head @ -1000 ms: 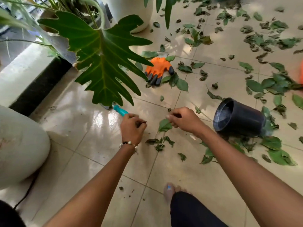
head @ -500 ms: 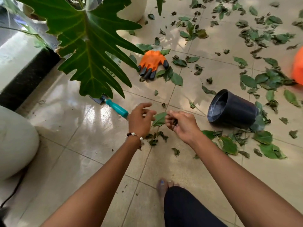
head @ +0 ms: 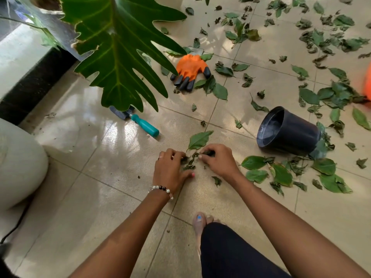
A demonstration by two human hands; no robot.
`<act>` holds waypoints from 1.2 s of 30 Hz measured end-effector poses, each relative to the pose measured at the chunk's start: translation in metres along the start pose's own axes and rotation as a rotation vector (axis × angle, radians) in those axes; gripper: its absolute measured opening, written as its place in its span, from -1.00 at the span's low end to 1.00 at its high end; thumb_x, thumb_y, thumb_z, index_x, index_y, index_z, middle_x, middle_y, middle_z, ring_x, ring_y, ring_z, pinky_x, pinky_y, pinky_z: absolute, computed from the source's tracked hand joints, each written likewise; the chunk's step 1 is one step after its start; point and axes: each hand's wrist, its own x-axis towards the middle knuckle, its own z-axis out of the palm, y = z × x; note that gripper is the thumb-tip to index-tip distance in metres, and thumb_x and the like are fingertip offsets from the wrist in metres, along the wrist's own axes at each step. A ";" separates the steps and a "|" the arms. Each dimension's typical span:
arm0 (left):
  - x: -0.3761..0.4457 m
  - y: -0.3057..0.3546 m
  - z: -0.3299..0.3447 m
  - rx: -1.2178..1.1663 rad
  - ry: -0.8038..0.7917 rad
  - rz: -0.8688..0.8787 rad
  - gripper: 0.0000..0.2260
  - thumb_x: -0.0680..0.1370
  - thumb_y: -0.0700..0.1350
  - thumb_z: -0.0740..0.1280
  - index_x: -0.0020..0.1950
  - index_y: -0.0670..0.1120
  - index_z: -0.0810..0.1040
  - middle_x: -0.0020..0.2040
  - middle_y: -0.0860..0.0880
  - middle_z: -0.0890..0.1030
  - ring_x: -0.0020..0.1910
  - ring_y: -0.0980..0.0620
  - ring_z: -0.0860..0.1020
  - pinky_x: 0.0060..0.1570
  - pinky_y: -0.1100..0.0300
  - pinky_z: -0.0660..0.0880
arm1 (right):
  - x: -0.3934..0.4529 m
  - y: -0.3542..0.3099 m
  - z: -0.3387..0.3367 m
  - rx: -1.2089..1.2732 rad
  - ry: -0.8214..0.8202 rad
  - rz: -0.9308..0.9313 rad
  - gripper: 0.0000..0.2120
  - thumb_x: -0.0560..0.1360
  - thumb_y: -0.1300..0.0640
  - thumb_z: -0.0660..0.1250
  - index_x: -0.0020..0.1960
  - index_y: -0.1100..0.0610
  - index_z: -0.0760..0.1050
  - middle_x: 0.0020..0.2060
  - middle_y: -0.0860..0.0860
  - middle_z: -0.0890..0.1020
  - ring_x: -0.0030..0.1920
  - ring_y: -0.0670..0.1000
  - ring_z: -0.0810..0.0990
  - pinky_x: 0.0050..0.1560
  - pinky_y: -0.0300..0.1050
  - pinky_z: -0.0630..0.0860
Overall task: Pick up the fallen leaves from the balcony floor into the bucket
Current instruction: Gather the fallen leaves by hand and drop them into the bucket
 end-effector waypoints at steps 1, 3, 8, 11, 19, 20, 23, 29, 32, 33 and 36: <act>-0.001 0.001 0.002 0.045 -0.004 0.013 -0.48 0.42 0.20 0.43 0.30 0.02 0.48 0.21 -0.01 0.44 0.17 -0.02 0.37 0.12 0.13 0.41 | 0.000 -0.001 -0.005 0.155 -0.019 0.075 -0.93 0.45 0.18 0.47 -0.09 0.15 0.64 -0.20 -0.01 0.64 -0.21 -0.10 0.56 -0.22 -0.30 0.41; 0.000 0.003 0.006 0.060 0.017 0.027 -0.57 0.47 0.15 0.40 0.25 -0.03 0.51 0.19 -0.03 0.46 0.15 -0.03 0.37 0.10 0.13 0.41 | -0.002 -0.003 -0.015 0.443 -0.082 0.196 -0.97 0.45 0.26 0.45 -0.12 0.20 0.61 -0.26 0.05 0.63 -0.32 -0.09 0.54 -0.31 -0.27 0.45; 0.001 0.003 0.012 -0.058 0.103 0.004 -0.76 0.55 0.00 0.35 0.12 -0.12 0.57 0.09 -0.08 0.52 0.08 -0.05 0.42 -0.03 0.18 0.37 | -0.008 0.009 -0.038 0.500 -0.122 0.252 -0.95 0.45 0.38 0.40 -0.15 0.28 0.58 -0.31 0.16 0.64 -0.31 0.03 0.59 -0.32 -0.21 0.53; 0.002 0.002 0.014 -0.116 0.128 -0.002 -0.75 0.56 -0.04 0.36 0.18 -0.12 0.55 0.08 -0.10 0.55 0.05 -0.06 0.46 -0.05 0.20 0.32 | -0.015 0.020 -0.049 0.345 -0.191 0.264 -0.96 0.45 0.37 0.40 -0.15 0.28 0.58 -0.33 0.18 0.66 -0.31 0.08 0.61 -0.28 -0.15 0.57; 0.014 0.046 -0.010 -1.040 0.138 -0.337 -0.86 0.62 -0.20 0.25 -0.02 -0.16 0.60 -0.14 -0.14 0.62 -0.20 -0.02 0.59 -0.09 0.09 0.55 | -0.013 -0.008 -0.059 0.536 -0.087 0.165 -0.93 0.44 0.42 0.39 -0.16 0.29 0.56 -0.31 0.17 0.62 -0.32 0.04 0.64 -0.32 -0.22 0.59; 0.017 0.056 -0.014 -1.264 0.049 -0.419 -0.84 0.63 -0.25 0.21 -0.06 -0.19 0.58 -0.18 -0.17 0.61 -0.27 -0.04 0.60 -0.14 0.08 0.58 | -0.011 -0.015 -0.058 0.506 -0.100 0.128 -0.92 0.44 0.40 0.40 -0.16 0.26 0.56 -0.30 0.17 0.62 -0.31 0.06 0.64 -0.30 -0.19 0.59; 0.020 0.076 -0.024 -1.643 -0.135 -0.659 -0.78 0.60 -0.31 0.13 -0.08 -0.25 0.57 -0.21 -0.20 0.62 -0.27 -0.09 0.61 -0.19 0.06 0.58 | -0.010 -0.037 -0.050 0.165 -0.111 -0.004 -0.95 0.43 0.28 0.44 -0.12 0.18 0.60 -0.21 0.09 0.65 -0.21 0.04 0.64 -0.22 -0.22 0.55; 0.027 0.069 -0.022 -2.048 -0.263 -0.890 -0.71 0.62 -0.09 0.09 -0.02 -0.21 0.55 -0.07 -0.18 0.62 -0.10 -0.13 0.60 0.05 -0.02 0.51 | -0.012 -0.058 -0.044 -0.238 -0.352 -0.117 -0.46 0.42 0.31 0.42 0.36 0.05 0.44 0.21 0.03 0.56 0.19 -0.01 0.54 0.11 -0.26 0.41; 0.032 0.066 -0.022 -2.042 -0.301 -0.924 -0.68 0.63 0.00 0.14 -0.14 -0.17 0.53 -0.23 -0.13 0.61 -0.21 -0.07 0.58 -0.12 0.07 0.53 | -0.014 -0.061 -0.054 -0.002 -0.302 -0.069 -0.45 0.45 0.48 0.29 0.34 0.05 0.46 0.16 0.01 0.58 0.06 -0.07 0.62 0.04 -0.19 0.58; 0.033 0.064 -0.023 -2.026 -0.312 -0.942 -0.69 0.62 -0.01 0.17 -0.20 -0.16 0.50 -0.29 -0.12 0.58 -0.26 -0.05 0.57 -0.24 0.13 0.55 | -0.014 -0.060 -0.058 0.061 -0.202 -0.055 -0.53 0.46 0.48 0.30 0.26 0.09 0.51 0.10 0.03 0.61 -0.03 -0.06 0.65 -0.03 -0.14 0.63; 0.034 0.056 -0.023 -1.977 -0.330 -0.977 -0.68 0.62 -0.06 0.19 -0.32 -0.11 0.40 -0.35 -0.07 0.48 -0.37 0.01 0.50 -0.51 0.33 0.47 | -0.014 -0.045 -0.066 0.033 -0.029 0.034 -0.84 0.46 0.37 0.41 0.00 0.19 0.56 -0.10 0.11 0.65 -0.21 -0.02 0.66 -0.16 -0.11 0.66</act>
